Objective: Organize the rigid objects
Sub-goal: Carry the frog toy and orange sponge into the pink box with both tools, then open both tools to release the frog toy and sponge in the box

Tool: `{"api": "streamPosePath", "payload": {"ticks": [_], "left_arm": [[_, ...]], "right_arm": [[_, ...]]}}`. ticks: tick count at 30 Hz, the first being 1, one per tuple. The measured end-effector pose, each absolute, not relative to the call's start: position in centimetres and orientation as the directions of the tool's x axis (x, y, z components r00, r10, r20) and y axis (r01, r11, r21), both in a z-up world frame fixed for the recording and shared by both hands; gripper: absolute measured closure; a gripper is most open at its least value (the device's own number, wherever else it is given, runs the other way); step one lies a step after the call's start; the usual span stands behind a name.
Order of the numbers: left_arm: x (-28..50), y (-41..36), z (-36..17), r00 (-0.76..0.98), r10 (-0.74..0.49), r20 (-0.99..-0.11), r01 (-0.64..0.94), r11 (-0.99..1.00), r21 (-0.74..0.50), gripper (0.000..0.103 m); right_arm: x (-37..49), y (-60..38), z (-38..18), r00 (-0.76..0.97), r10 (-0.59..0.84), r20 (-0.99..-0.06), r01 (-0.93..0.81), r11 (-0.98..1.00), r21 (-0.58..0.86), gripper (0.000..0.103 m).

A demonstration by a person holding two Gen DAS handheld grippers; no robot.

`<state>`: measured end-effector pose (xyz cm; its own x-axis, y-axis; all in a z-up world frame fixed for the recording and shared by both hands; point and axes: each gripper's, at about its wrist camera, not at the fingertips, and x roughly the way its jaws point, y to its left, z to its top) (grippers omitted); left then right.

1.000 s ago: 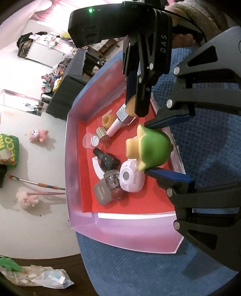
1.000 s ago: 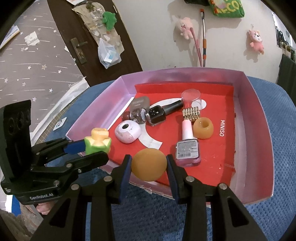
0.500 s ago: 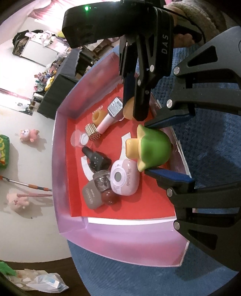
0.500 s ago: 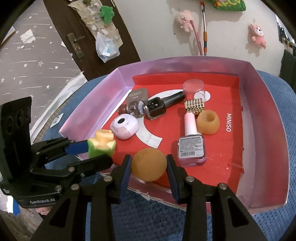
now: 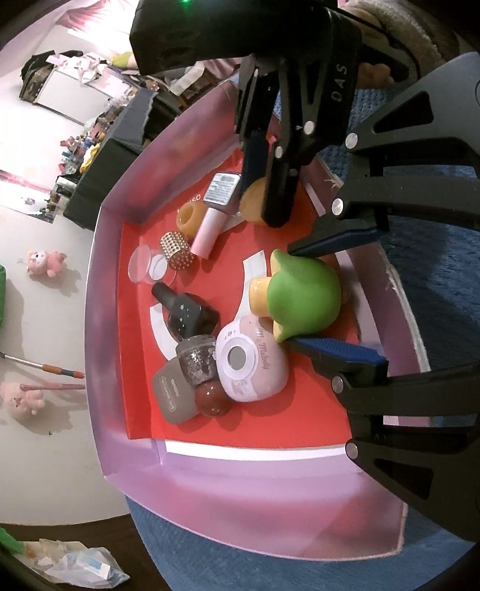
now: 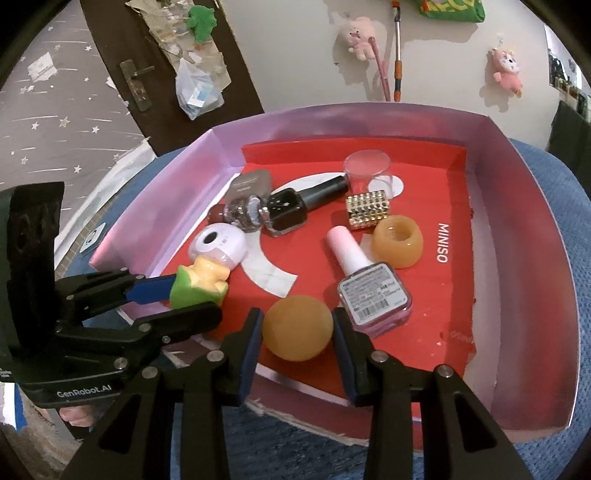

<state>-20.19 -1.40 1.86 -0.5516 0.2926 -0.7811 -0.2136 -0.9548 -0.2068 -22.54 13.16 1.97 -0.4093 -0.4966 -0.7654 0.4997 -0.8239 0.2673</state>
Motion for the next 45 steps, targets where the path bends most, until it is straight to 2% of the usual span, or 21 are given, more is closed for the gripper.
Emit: {"api": "streamPosePath", "payload": {"ticks": [13,25,45], "left_arm": [[-21.0,-1.5,2.0,-0.57,0.289,-0.769,-0.188,-0.957,-0.22,0.063],[-21.7,-1.2,1.4,-0.593,0.217,-0.775,-0.149,-0.976,-0.159,0.063],[-21.6,-1.1,1.5,-0.599,0.207,-0.774,-0.146,-0.978,-0.149,0.062]], "right_arm": [[-23.5,13.6,2.1,-0.506,-0.392,-0.768,0.446,-0.881,0.156,0.063],[-23.9,14.1,2.1,-0.518,-0.374,-0.769,0.425,-0.893,0.149,0.063],[-24.1,14.2,2.0,-0.521,-0.38,-0.765,0.417,-0.895,0.16,0.063]]}}
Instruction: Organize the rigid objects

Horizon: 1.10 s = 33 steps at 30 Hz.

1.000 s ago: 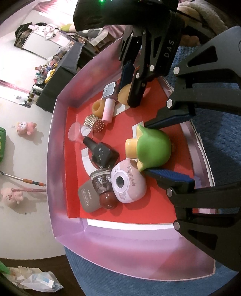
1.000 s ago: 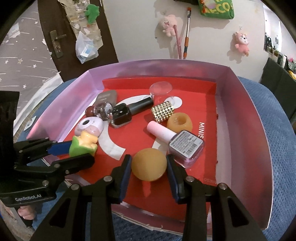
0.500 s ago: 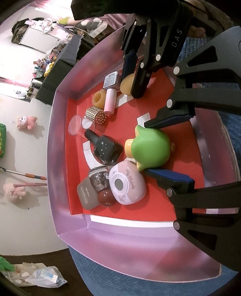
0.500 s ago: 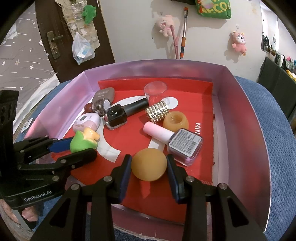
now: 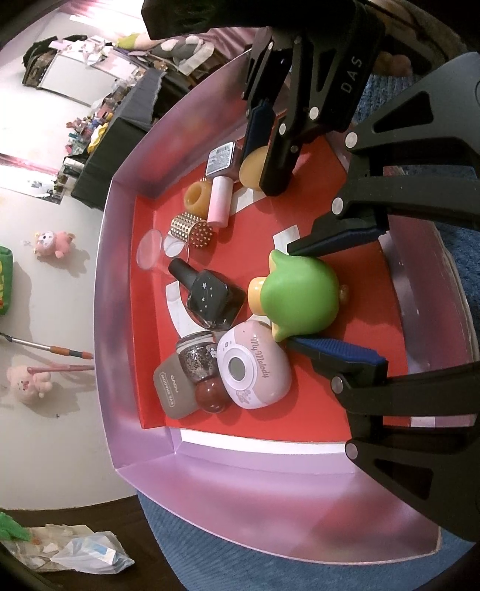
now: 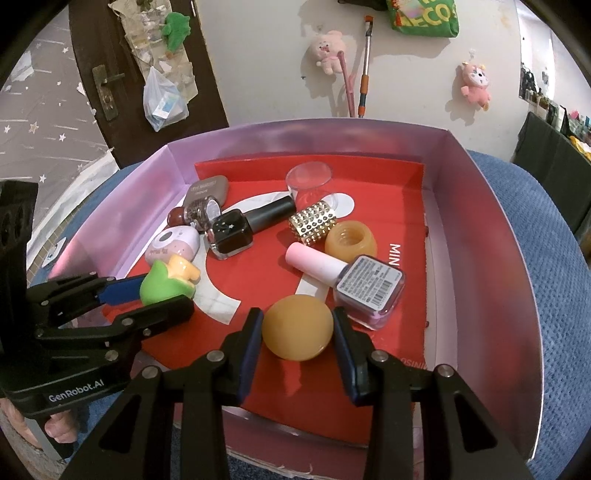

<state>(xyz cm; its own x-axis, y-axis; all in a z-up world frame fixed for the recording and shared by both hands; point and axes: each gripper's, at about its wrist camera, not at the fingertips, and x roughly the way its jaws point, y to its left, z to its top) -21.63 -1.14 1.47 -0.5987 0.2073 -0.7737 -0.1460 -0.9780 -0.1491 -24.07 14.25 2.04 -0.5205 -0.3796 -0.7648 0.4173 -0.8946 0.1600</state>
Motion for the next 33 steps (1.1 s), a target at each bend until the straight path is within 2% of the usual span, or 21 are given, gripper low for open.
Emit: {"api": "streamPosePath", "payload": {"ticks": [15,19,20,23,28,31,33], "left_arm": [[-21.3,-0.9,1.5,-0.605,0.191,-0.773,-0.145,-0.981,-0.129,0.062],[-21.4,-1.2,1.6,-0.593,0.207,-0.778,-0.142,-0.978,-0.152,0.061],[-21.4,-1.4,1.6,-0.592,0.209,-0.778,-0.139,-0.978,-0.157,0.06],[-21.2,-1.5,1.6,-0.601,0.189,-0.777,-0.121,-0.982,-0.145,0.046],[-20.7,-1.5,1.9,-0.607,0.191,-0.771,-0.119,-0.982,-0.149,0.045],[-20.1,-1.4,2.4,-0.613,0.186,-0.768,-0.137,-0.982,-0.129,0.032],[-19.6,-1.4,2.9,-0.627,0.164,-0.761,-0.129,-0.986,-0.106,0.029]], "right_arm": [[-23.9,14.2,2.1,-0.526,-0.372,-0.765,0.425,-0.894,0.142,0.062],[-23.9,14.2,2.1,-0.518,-0.388,-0.762,0.434,-0.887,0.157,0.055],[-23.9,14.0,2.2,-0.513,-0.389,-0.766,0.442,-0.884,0.153,0.055],[-23.8,14.0,2.2,-0.508,-0.388,-0.769,0.444,-0.883,0.152,0.054],[-23.3,14.3,2.3,-0.51,-0.407,-0.758,0.433,-0.883,0.183,0.049],[-22.8,14.2,2.6,-0.514,-0.418,-0.749,0.439,-0.878,0.19,0.043],[-22.5,14.3,2.8,-0.519,-0.416,-0.747,0.441,-0.879,0.182,0.043]]}}
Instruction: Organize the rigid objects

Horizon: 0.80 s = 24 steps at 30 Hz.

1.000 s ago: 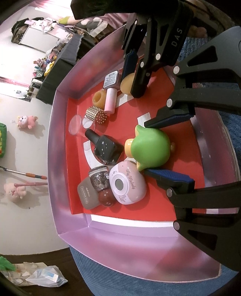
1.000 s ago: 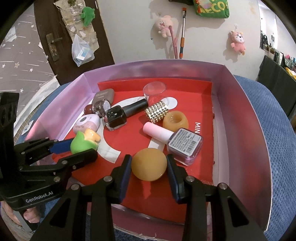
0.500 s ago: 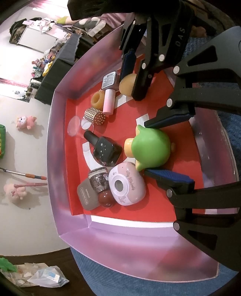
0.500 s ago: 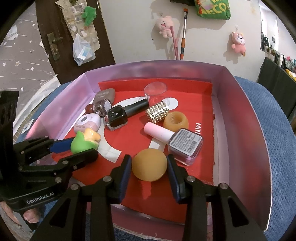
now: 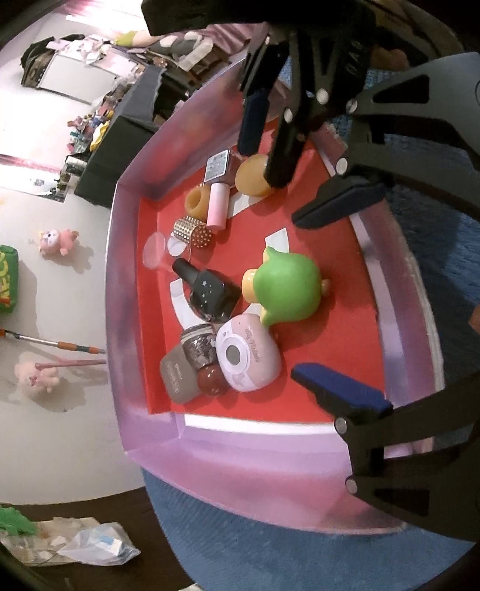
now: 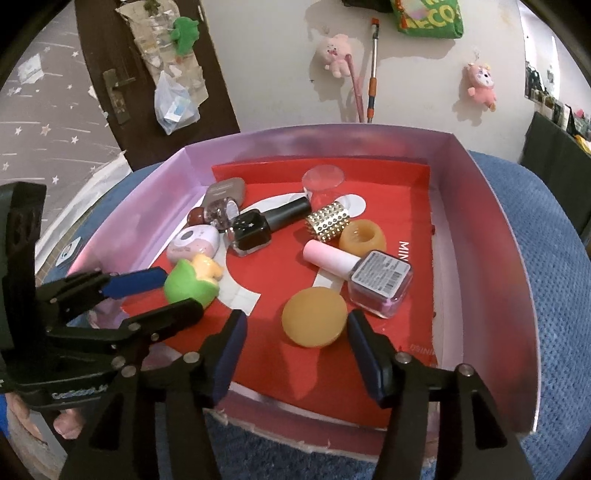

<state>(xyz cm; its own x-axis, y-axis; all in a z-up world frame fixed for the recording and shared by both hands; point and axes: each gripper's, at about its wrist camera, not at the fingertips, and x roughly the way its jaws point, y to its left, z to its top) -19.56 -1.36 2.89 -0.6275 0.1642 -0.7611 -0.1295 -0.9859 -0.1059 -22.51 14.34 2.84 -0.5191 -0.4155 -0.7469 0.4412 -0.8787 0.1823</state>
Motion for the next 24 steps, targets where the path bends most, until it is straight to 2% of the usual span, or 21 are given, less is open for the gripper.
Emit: {"api": "streamPosePath", "payload": {"ticks": [5,8,13,15,18,24], "left_arm": [[-18.5,-1.5,3.7,-0.651,0.149,-0.744,-0.105,-0.989,-0.107,0.027],[-17.3,-1.5,4.4,-0.666,0.144,-0.731,-0.107,-0.989,-0.098,0.016],[-15.7,-1.8,5.8,-0.704,0.137,-0.696,-0.096,-0.991,-0.098,0.013],[-15.2,-2.0,6.2,-0.719,0.134,-0.682,-0.085,-0.991,-0.105,0.003],[-14.7,-2.3,6.4,-0.734,0.12,-0.668,-0.071,-0.992,-0.1,0.003],[-14.2,-2.4,6.6,-0.757,0.069,-0.65,-0.041,-0.997,-0.058,0.0]], "right_arm": [[-21.6,15.4,4.0,-0.543,-0.434,-0.719,0.429,-0.88,0.207,0.041],[-20.9,15.5,4.4,-0.557,-0.436,-0.707,0.428,-0.88,0.205,0.038],[-19.8,15.6,5.3,-0.581,-0.444,-0.682,0.428,-0.879,0.208,0.029],[-19.3,15.7,5.7,-0.591,-0.447,-0.671,0.425,-0.88,0.213,0.027],[-18.7,15.8,6.1,-0.613,-0.441,-0.656,0.414,-0.886,0.21,0.024],[-17.4,15.6,6.7,-0.665,-0.4,-0.631,0.382,-0.908,0.172,0.011]]}}
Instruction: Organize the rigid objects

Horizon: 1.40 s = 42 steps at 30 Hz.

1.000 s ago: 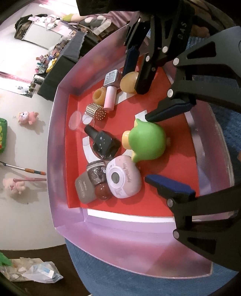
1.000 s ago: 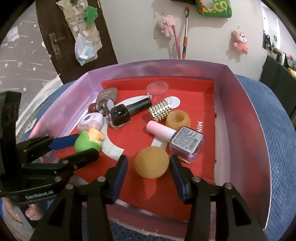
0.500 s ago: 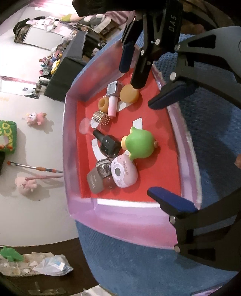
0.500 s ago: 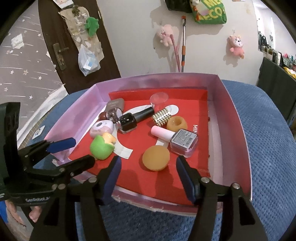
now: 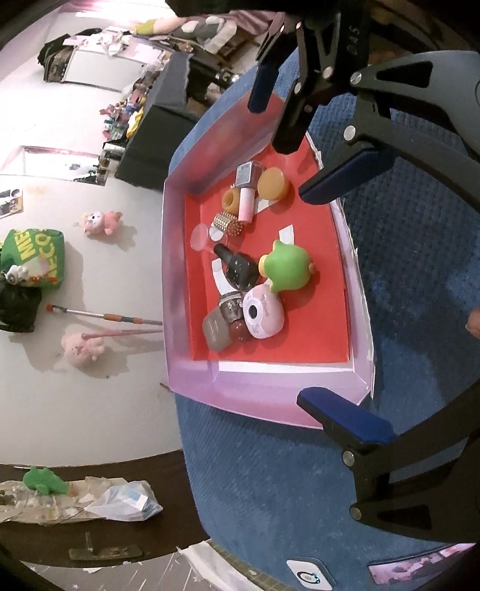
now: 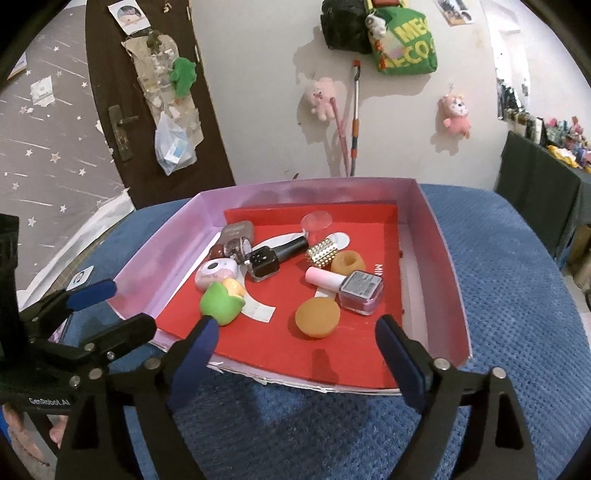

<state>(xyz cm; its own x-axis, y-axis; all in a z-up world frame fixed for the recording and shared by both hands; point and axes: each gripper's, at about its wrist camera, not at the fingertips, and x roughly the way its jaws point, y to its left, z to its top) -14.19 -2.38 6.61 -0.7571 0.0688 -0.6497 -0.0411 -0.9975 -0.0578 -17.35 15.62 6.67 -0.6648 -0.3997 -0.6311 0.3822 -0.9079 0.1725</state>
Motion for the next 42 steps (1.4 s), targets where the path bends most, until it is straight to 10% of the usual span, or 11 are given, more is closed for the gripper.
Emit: {"api": "streamPosePath", "payload": {"ticks": [42], "left_arm": [[-15.3,-2.9,3.2,-0.713,0.091,-0.695,-0.065,-0.996,-0.064,0.0]], "right_arm": [[-17.4,15.1,3.7,-0.706,-0.262,-0.658,0.288,-0.955,0.072,0.001]]}}
